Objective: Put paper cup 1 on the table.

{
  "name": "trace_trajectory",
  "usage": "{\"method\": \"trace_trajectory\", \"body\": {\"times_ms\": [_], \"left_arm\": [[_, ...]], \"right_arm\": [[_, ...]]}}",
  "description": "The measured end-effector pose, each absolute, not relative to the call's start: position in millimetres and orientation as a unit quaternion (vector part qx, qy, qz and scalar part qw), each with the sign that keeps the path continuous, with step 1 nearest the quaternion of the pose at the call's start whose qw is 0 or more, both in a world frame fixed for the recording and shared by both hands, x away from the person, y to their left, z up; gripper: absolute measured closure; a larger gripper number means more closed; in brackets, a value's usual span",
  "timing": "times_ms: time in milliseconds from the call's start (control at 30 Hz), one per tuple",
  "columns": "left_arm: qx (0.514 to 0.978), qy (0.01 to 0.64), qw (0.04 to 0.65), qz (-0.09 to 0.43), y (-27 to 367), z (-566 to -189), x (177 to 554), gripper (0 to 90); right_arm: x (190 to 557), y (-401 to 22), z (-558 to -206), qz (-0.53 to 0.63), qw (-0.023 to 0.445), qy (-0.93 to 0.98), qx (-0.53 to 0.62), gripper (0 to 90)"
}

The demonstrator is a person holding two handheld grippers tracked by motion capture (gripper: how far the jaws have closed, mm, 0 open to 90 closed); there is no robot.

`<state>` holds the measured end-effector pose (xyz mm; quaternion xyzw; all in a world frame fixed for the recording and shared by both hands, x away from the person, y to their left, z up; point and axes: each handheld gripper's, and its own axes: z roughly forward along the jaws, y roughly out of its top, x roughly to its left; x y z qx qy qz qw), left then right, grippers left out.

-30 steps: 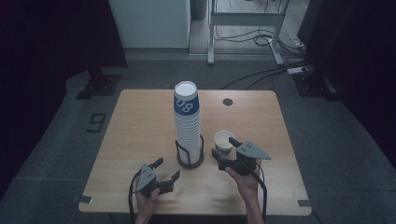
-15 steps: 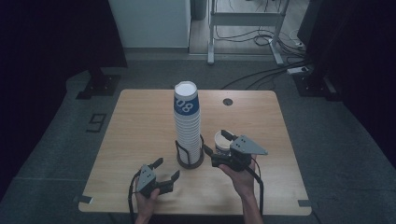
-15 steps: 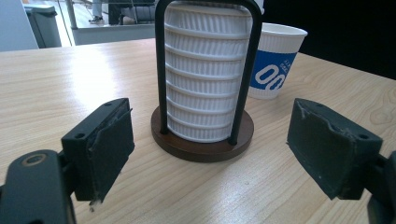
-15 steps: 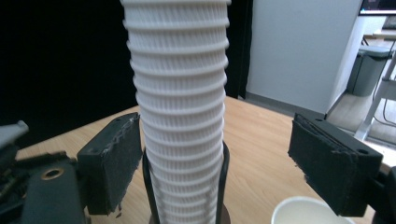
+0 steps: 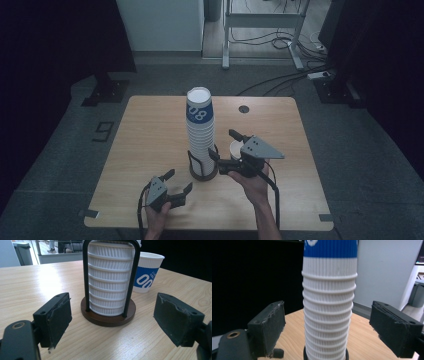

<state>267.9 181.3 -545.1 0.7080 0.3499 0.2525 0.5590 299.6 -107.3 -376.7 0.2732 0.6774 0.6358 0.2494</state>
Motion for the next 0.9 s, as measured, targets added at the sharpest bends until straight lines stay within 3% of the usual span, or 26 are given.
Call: {"method": "trace_trajectory", "body": {"times_ms": [900], "left_arm": [[0.709, 0.35, 0.558, 0.252, 181.1, -545.2, 267.8, 14.8]], "right_arm": [[342.2, -72.0, -337.1, 0.635, 0.241, 0.687, 0.258, 12.7]]}}
